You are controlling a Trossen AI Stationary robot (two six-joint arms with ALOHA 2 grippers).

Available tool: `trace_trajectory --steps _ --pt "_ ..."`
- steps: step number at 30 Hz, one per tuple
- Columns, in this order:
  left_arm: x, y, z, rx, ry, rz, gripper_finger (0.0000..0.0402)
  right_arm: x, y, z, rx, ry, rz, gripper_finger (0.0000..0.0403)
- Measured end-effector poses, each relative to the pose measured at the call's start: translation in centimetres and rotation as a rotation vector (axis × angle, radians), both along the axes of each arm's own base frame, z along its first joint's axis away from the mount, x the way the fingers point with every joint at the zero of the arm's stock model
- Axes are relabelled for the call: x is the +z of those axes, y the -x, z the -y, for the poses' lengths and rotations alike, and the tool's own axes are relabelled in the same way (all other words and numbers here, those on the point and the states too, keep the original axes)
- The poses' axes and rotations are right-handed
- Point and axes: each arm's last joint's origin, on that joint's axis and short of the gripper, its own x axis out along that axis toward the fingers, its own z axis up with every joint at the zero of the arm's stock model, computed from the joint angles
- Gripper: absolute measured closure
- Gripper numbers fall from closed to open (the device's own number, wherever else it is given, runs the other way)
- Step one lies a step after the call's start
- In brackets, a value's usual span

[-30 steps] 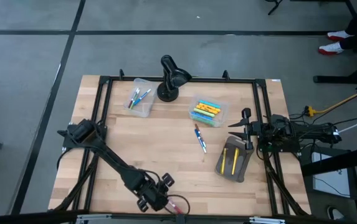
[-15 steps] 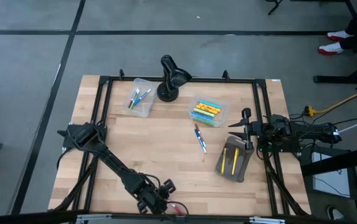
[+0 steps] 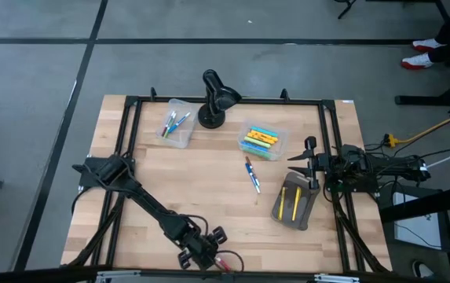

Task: Pick & Place Markers
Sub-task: Put the pink marker pen into the left transparent bin

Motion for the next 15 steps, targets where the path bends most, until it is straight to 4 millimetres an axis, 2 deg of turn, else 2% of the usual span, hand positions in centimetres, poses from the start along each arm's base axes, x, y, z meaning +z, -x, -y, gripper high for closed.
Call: trace_trajectory --steps 4,11,15 --pt "-0.7 -0.6 0.2 -0.055 0.050 0.007 0.0274 0.0 0.0 0.0 -0.001 0.000 0.001 0.0276" --pt "-0.8 -1.1 0.2 -0.089 0.058 0.045 0.0274 0.0 0.0 0.0 0.000 0.000 0.000 0.0276" --pt "-1.8 -1.4 -0.1 -0.107 0.086 0.008 0.0274 0.0 0.0 0.0 0.000 0.000 0.000 0.0276"
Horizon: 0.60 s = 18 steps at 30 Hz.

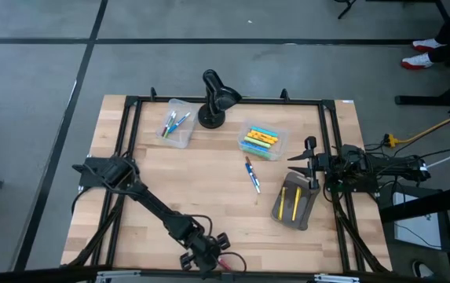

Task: Pick & Place Markers
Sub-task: Put the pink marker pen into the left transparent bin

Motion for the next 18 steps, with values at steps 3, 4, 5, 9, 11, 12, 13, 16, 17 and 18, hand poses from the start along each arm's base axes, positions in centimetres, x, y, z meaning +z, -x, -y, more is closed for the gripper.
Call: trace_trajectory --steps 3,4,5,9,11,12,13,16,17,18 --pt "-0.82 -0.55 -0.50 -0.010 0.045 -0.041 0.0275 0.00 0.00 0.00 0.000 0.000 0.000 0.0276" --pt "-0.95 -0.70 -0.66 -0.007 0.063 -0.056 0.0275 0.00 0.00 0.00 0.000 0.000 0.000 0.0276" --pt "-1.02 -0.80 -0.79 -0.004 0.073 -0.067 0.0275 0.00 0.00 0.00 0.000 0.000 0.000 0.0276" --pt "-1.12 -1.00 -1.10 0.008 0.091 -0.086 0.0277 0.00 0.00 0.00 0.000 0.000 0.000 0.0276" --pt "-1.13 -0.98 -1.09 0.012 0.085 -0.083 0.0284 0.00 0.00 0.00 0.000 0.000 0.000 0.0276" --pt "-1.13 -0.97 -1.09 0.012 0.083 -0.083 0.0288 0.00 0.00 0.00 0.000 0.000 0.000 0.0276" --pt "-1.14 -0.95 -1.06 0.011 0.083 -0.084 0.0292 0.00 0.00 0.00 0.000 0.000 0.000 0.0276" --pt "-1.15 -0.90 -1.02 0.010 0.080 -0.083 0.0306 0.00 0.00 0.00 0.000 0.000 0.000 0.0276" --pt "-1.15 -0.90 -1.01 0.010 0.080 -0.083 0.0310 0.00 0.00 0.00 0.000 0.000 0.000 0.0276" --pt "-1.15 -0.89 -0.99 0.010 0.079 -0.082 0.0315 0.00 0.00 0.00 0.000 0.000 0.000 0.0276"
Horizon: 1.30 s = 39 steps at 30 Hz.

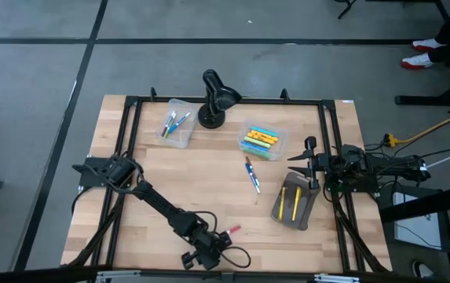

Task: Pick & Place Markers
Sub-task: Put the pink marker pen into the left transparent bin

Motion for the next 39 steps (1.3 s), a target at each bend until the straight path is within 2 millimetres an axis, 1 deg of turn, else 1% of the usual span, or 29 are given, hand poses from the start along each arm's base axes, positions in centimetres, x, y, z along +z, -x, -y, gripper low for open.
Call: trace_trajectory --steps 10,15,18,22,27,29,33,39 --pt "0.0 0.2 0.2 0.003 -0.014 0.008 0.0354 0.0 0.0 0.0 0.000 0.000 0.000 0.0276" --pt "0.1 0.3 0.1 0.023 -0.026 -0.006 0.0383 0.0 0.0 0.0 0.000 0.000 0.000 0.0276" --pt "0.5 0.5 -0.1 0.055 -0.061 -0.007 0.0398 0.0 0.0 0.0 0.000 0.000 0.000 0.0276" --pt "0.9 0.6 -0.6 0.110 -0.109 -0.008 0.0399 0.0 0.0 0.0 0.000 0.000 0.000 0.0276" --pt "1.5 0.4 -2.1 0.254 -0.136 -0.053 0.0400 0.0 0.0 0.0 0.000 0.000 0.000 0.0276" --pt "2.0 0.4 -2.7 0.297 -0.137 -0.073 0.0399 0.0 0.0 0.0 0.000 0.000 0.000 0.0276" --pt "3.7 0.5 -3.9 0.377 -0.150 -0.063 0.0400 0.0 0.0 0.0 -0.001 0.000 0.000 0.0276" --pt "7.1 1.2 -5.9 0.575 -0.220 0.019 0.0400 0.0 0.0 0.0 0.000 0.000 0.000 0.0276"
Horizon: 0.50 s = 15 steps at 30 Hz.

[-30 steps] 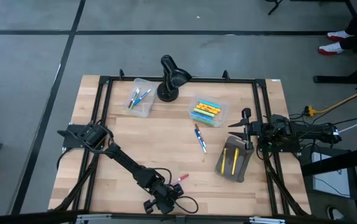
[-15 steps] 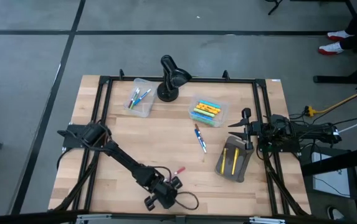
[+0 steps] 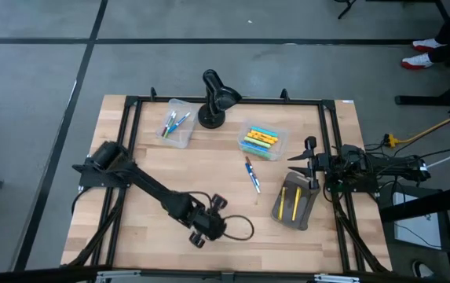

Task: Pick & Place Markers
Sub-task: Put the pink marker pen into the left transparent bin

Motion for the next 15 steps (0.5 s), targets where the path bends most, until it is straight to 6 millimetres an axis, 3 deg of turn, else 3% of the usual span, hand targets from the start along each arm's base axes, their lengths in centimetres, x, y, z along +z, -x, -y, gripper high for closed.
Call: trace_trajectory --steps 9,15 --pt "-0.3 1.8 -6.4 0.338 0.301 0.095 0.0400 0.0 0.0 0.0 0.000 0.000 0.000 0.0276" --pt "1.1 1.5 -8.3 0.450 0.327 0.077 0.0386 0.0 0.0 0.0 0.000 0.000 0.000 0.0276"
